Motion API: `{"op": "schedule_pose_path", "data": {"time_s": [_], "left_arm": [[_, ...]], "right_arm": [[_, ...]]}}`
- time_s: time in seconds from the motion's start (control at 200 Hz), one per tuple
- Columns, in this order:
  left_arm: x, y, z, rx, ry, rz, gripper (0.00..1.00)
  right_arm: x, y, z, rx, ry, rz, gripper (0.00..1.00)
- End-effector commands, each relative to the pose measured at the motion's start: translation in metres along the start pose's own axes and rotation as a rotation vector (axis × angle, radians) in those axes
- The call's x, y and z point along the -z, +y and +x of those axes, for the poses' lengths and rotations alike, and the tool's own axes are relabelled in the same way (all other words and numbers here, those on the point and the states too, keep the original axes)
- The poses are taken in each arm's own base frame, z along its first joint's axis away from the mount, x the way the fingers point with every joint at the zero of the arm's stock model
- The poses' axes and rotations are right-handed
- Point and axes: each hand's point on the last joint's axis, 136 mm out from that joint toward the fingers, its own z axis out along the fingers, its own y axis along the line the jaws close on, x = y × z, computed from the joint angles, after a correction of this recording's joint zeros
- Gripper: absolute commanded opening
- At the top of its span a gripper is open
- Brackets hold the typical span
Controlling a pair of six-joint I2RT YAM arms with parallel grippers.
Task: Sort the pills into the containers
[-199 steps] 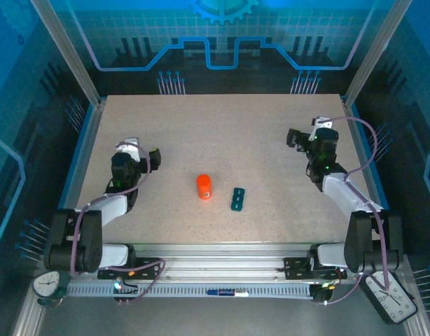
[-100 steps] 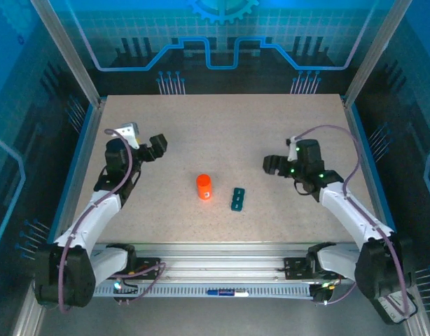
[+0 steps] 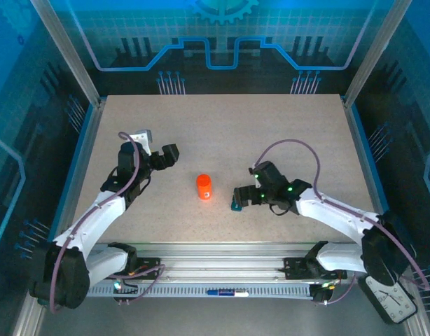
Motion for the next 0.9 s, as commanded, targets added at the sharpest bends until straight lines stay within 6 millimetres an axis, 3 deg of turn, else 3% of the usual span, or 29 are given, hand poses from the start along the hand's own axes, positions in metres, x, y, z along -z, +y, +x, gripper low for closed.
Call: {"op": "schedule_pose_path", "data": {"time_s": [0.0,0.31,0.315,0.395,0.896], "left_arm": [[-0.002,-0.002,-0.006,0.026,-0.009,-0.012,0.99],[-0.003,0.001,0.000,0.030,-0.003,-0.019,0.99],[-0.003,0.001,0.000,0.029,-0.003,-0.019,0.99],[-0.003,0.001,0.001,0.030,-0.005,-0.017,0.99],[-0.002,-0.001,0.000,0.044,-0.006,-0.007,0.99]], "right_arm": [[-0.009,0.003,0.008,-0.035,0.036,0.076,0.96],[-0.038,0.014,0.019,-0.032,0.118,0.203,0.95],[-0.037,0.019,0.012,-0.033,0.103,0.191,0.95],[-0.042,0.023,0.008,-0.037,0.105,0.192,0.95],[-0.068,0.021,0.019,-0.011,0.182,0.256,0.95]]}}
